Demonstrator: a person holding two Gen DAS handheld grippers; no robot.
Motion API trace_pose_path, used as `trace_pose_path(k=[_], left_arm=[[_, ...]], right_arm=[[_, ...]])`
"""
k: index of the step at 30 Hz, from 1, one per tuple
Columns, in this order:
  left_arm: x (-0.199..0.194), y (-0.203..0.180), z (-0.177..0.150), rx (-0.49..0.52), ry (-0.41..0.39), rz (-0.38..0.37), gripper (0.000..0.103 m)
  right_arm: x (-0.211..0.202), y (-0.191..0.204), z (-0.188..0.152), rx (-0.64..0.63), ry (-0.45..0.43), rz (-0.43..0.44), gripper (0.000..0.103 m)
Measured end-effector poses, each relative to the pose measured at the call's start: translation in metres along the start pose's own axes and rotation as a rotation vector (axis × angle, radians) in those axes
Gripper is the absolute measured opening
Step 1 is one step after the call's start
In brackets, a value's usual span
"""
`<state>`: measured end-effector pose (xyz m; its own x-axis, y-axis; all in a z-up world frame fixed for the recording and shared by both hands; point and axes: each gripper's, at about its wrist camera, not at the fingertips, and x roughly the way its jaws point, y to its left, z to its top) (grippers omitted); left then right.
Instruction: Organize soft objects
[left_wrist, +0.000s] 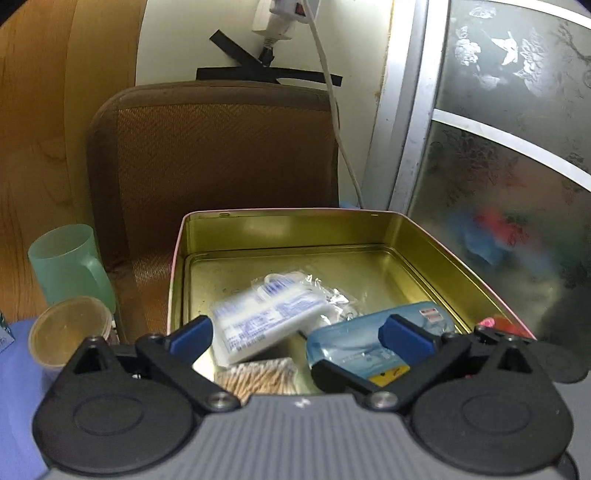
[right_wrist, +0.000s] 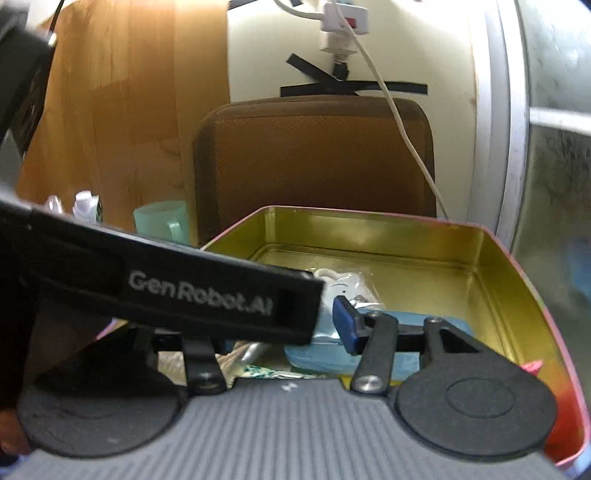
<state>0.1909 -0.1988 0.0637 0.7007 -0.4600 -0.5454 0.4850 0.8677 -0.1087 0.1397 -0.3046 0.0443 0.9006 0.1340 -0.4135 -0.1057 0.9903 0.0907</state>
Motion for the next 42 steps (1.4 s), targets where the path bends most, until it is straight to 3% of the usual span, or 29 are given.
trace_pose_path(k=[18,29,42], left_arm=[[-0.080,-0.031,-0.043,0.020,-0.014,0.076,0.102],[-0.109,-0.028,-0.083,-0.001,0.028,0.112,0.103],[-0.127,-0.014,-0.106,-0.023,0.051,0.164,0.103]], right_arm=[[-0.085,0.000,-0.036,0.102,-0.085,-0.040,0.056],[-0.112,0.009,-0.060,0.130,-0.040,-0.048,0.057],[-0.120,0.008,-0.075,0.188,0.021,-0.058,0.058]])
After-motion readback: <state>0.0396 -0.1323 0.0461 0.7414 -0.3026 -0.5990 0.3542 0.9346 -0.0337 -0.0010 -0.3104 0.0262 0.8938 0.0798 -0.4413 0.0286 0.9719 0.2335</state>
